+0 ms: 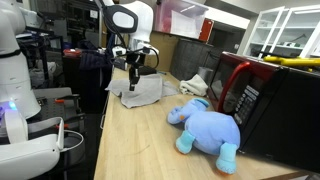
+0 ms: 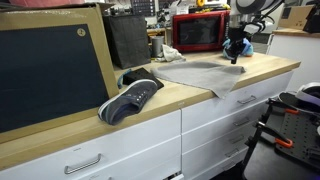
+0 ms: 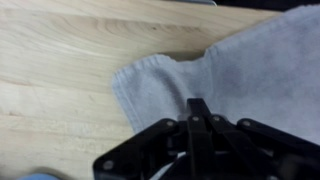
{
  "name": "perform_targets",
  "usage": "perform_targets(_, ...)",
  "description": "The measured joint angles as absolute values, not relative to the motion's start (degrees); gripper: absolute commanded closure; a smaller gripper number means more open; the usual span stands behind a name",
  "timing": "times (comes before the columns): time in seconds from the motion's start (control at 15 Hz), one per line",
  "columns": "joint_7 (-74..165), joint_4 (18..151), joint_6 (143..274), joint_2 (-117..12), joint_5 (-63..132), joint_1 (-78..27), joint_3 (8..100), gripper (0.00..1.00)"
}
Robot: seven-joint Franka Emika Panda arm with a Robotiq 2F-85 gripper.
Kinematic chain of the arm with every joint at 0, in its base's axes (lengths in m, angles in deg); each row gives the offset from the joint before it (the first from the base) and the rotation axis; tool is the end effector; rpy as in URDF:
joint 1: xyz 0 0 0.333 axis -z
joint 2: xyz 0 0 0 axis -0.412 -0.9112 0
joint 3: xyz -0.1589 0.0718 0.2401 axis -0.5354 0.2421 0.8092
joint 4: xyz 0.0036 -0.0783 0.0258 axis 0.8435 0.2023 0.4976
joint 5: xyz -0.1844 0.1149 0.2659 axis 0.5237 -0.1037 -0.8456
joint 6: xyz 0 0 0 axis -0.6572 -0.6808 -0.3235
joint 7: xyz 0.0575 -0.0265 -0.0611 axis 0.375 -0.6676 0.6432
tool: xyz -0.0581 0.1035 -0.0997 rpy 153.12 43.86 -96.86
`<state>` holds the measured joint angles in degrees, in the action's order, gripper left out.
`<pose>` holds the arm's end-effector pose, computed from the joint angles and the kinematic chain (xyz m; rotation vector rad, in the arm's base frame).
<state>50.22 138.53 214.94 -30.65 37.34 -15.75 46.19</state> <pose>0.3879 -0.1447 0.2706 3.0695 -0.4199 -0.0230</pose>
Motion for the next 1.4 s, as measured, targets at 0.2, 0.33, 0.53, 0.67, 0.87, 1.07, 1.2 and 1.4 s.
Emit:
perform_targets(0.2,52.19,140.79,226.35,-31.42,32.55,-16.2,47.12,1.0)
perform_targets(0.33,52.25,142.45,232.06,-32.83,31.61,-16.68,48.04,1.0)
perform_targets(0.53,51.73,143.91,236.71,-35.97,31.71,-17.08,49.46,1.0)
perform_targets(0.67,51.07,144.04,238.79,-37.16,32.72,-17.06,49.56,1.0)
perform_targets(0.87,49.56,143.96,240.17,-37.6,36.38,-16.59,48.81,1.0)
perform_targets(1.07,46.47,143.83,240.19,-37.65,43.34,-15.62,46.75,1.0)
perform_targets(1.2,45.32,143.79,239.06,-37.29,47.94,-14.8,45.33,1.0)
perform_targets(1.4,45.47,143.89,234.71,-36.03,51.51,-13.64,44.5,1.0)
